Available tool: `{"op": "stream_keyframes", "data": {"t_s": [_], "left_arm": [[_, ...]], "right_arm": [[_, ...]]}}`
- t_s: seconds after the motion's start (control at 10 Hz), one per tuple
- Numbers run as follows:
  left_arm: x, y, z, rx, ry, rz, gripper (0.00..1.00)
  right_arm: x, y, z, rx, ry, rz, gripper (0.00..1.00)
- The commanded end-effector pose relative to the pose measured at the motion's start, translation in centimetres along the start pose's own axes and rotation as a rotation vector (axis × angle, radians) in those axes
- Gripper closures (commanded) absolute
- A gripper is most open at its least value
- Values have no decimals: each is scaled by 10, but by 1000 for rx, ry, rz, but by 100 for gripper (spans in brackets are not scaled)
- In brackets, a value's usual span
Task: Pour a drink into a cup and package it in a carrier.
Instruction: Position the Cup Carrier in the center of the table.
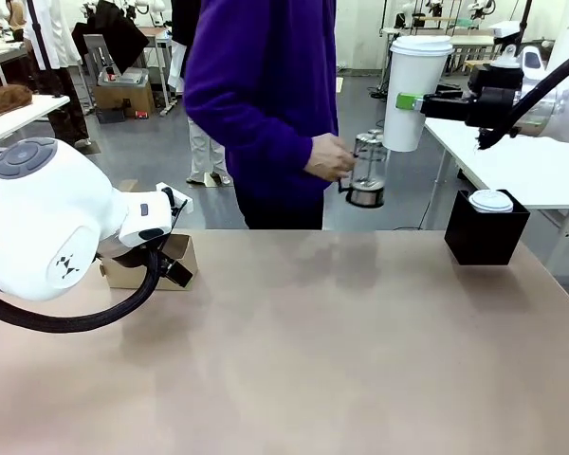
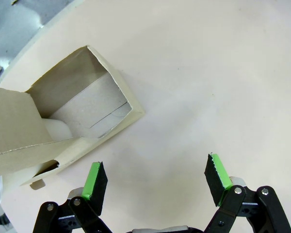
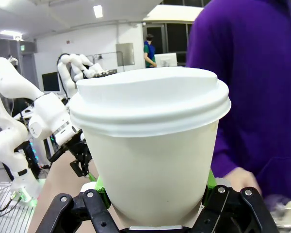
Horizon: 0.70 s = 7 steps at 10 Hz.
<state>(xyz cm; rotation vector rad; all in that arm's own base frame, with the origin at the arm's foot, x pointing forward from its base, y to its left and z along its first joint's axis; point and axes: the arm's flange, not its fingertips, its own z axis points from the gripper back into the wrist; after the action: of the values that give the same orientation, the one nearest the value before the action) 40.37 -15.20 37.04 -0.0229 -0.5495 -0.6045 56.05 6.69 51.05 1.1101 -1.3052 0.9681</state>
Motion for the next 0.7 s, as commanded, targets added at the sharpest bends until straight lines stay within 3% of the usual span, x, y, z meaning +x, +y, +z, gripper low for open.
{"op": "stream_keyframes", "data": {"t_s": [0.0, 0.6], "left_arm": [[0, 0, 0, -1, -1, 0, 0], [0, 0, 0, -1, -1, 0, 0]], "right_arm": [[3, 1, 0, 2, -16, 3, 20], [3, 1, 0, 2, -16, 3, 20]]}}
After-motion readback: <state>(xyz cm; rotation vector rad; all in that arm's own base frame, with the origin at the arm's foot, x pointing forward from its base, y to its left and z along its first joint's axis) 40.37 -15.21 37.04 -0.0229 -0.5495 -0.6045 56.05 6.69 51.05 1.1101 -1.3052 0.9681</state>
